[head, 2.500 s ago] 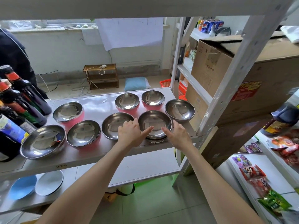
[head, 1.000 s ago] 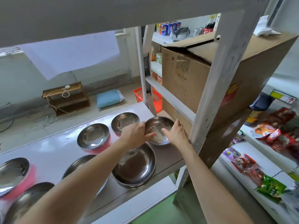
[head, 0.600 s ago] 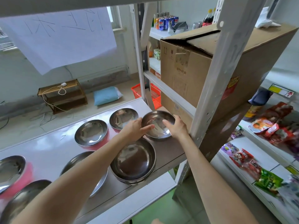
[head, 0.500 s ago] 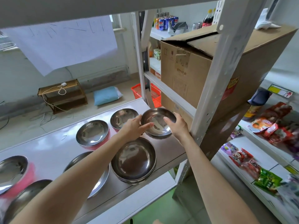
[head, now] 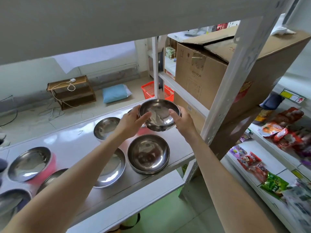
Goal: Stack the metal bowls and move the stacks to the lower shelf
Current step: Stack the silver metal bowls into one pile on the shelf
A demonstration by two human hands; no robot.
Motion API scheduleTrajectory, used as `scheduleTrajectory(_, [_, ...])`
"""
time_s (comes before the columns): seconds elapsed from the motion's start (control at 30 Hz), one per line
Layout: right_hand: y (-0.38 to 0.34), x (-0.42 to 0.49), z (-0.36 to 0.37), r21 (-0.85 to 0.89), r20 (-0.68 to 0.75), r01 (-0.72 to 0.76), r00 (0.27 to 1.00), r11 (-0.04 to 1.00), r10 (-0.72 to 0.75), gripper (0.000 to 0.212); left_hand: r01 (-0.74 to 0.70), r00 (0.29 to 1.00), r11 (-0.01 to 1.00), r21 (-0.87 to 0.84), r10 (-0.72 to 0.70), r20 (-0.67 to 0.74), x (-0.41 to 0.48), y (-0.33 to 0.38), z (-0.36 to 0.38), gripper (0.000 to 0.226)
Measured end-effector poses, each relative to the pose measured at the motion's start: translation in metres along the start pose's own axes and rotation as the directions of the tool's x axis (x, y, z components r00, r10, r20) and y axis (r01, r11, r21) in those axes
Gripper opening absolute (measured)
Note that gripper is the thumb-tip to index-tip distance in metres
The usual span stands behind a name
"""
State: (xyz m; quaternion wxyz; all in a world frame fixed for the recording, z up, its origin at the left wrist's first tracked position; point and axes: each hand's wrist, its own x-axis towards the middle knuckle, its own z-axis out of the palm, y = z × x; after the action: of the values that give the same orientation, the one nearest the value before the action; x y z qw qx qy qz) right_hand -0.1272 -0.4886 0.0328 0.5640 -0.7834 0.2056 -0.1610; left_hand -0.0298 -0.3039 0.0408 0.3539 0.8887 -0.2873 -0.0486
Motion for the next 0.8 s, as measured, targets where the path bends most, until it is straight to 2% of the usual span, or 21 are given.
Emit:
scheduleTrajectory(0.23, [-0.016,-0.022,0.004,-0.071,0.077,0.107,0.992,0.992,-0.102,0.044,0.023,0.990,0.999,0.026,-0.019,-0.142,-0.041,0.008,-0.017,0.068])
scheduleTrajectory(0.4, [-0.012,-0.047,0.009,-0.109,0.114,0.184,0.979,0.977,-0.172,0.042,0.107,0.987,0.993,0.045,-0.101,-0.124,-0.078,0.001,-0.011,0.086])
scheduleTrajectory(0.47, [-0.007,-0.058,0.012,-0.134,0.126,0.201,0.975,0.970,-0.185,0.044,0.090,0.990,0.996,0.026,-0.086,-0.114,-0.091,-0.003,-0.008,0.085])
scheduleTrajectory(0.6, [0.004,-0.076,0.018,-0.165,0.165,0.143,0.980,0.976,-0.115,0.048,0.079,0.993,0.997,-0.022,-0.081,-0.090,-0.113,-0.008,-0.003,0.073])
scheduleTrajectory(0.8, [0.021,-0.091,0.023,-0.252,0.181,0.099,0.982,0.963,-0.053,0.054,0.129,0.991,0.988,0.083,-0.125,-0.057,-0.129,-0.014,0.011,0.067])
